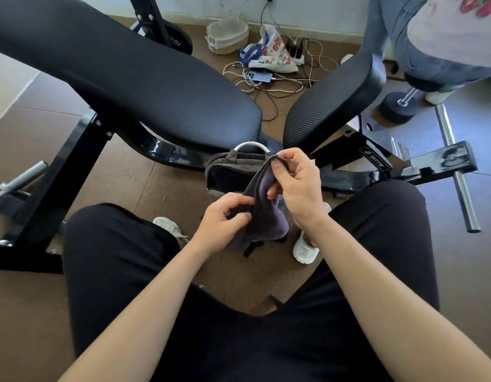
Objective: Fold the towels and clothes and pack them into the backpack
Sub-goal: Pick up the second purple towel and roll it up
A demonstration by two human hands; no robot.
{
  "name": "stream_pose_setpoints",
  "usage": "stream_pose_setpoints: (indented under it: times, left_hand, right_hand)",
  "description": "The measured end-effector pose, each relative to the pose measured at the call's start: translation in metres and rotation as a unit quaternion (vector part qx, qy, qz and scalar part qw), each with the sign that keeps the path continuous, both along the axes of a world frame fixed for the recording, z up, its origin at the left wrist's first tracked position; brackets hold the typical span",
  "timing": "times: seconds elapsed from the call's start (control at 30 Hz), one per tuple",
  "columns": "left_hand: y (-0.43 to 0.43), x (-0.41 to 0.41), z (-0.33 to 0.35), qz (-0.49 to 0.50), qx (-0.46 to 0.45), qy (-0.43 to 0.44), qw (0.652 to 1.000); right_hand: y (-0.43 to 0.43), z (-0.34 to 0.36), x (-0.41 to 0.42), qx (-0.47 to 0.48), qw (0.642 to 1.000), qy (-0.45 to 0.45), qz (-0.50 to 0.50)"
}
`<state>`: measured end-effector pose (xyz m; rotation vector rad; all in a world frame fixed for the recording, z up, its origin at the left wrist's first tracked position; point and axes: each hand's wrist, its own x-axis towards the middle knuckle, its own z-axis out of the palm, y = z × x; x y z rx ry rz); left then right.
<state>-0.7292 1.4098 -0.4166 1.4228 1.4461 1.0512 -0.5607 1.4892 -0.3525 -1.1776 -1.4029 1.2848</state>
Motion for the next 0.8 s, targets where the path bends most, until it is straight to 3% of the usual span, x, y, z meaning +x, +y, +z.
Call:
stream_pose_setpoints:
  times: [0.13,0.23,0.4,0.6,0.8]
  left_hand:
    - [0.005,0.01,-0.006,-0.022,0.018,0.04,0.999]
    - [0.009,0.018,-0.018,-0.044,-0.023,0.095,0.994]
    - [0.009,0.007,-0.023,-0.077,-0.112,0.163,0.977]
    - [0.006,-0.012,-0.017,-0.028,-0.103,0.166,0.98]
    - [0.001,-0.023,-0.019,-0.014,-0.061,0.275,0.959]
  right_hand:
    - [-0.001,0.0,0.003,-0.01,1.0,0.024,0.005]
    - [0.002,-0.001,0.005,-0.028,0.998,0.063,-0.006]
    - [0.02,-0.002,0.022,-0.02,0.989,0.077,-0.125]
    - [0.044,-0.019,0.047,-0.012,0.964,0.016,-0.265]
    - [0.051,-0.032,0.05,-0.048,0.955,0.002,-0.291]
